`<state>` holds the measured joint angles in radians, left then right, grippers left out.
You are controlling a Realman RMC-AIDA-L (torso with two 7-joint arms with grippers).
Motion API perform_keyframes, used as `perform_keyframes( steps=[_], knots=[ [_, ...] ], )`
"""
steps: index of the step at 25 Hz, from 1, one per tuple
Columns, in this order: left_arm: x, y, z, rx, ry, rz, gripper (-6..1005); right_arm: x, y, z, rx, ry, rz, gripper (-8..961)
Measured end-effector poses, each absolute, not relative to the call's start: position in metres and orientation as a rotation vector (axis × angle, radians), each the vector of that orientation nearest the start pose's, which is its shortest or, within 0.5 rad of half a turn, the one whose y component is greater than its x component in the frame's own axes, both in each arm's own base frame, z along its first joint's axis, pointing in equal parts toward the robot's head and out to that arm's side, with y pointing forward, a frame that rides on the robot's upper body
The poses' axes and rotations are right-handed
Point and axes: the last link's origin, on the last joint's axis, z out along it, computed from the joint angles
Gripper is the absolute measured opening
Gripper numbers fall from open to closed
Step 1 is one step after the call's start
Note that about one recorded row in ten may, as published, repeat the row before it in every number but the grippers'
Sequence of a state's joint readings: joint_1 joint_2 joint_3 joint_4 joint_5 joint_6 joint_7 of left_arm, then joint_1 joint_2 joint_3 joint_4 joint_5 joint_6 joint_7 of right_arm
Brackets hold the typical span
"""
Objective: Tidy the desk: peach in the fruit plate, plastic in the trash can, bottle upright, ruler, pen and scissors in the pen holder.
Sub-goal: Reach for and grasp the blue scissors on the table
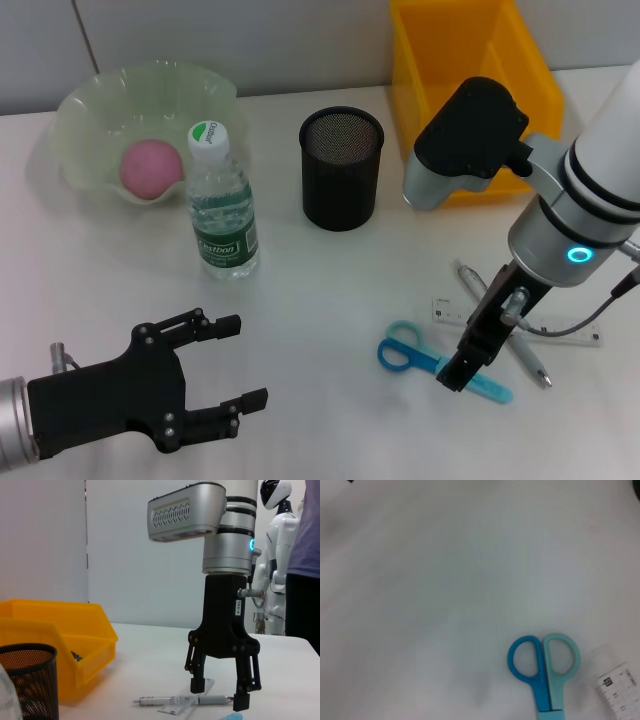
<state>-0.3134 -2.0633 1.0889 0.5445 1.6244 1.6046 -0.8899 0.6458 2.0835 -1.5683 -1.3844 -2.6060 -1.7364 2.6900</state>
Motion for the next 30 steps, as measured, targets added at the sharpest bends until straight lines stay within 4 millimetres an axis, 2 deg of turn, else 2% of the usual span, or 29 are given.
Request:
perform_keyframes(
  steps=[10, 30],
  knots=[
    [-0.281, 0.254, -0.037, -2.779, -0.184, -0.853, 798, 0.166, 0.323, -0.032, -2.675, 0.927, -0.813, 840],
    [-0.280, 0.254, -0.037, -2.785, -0.179, -0.851, 798, 0.167, 0.323, -0.046, -2.692, 0.845, -0.846, 841]
  ],
)
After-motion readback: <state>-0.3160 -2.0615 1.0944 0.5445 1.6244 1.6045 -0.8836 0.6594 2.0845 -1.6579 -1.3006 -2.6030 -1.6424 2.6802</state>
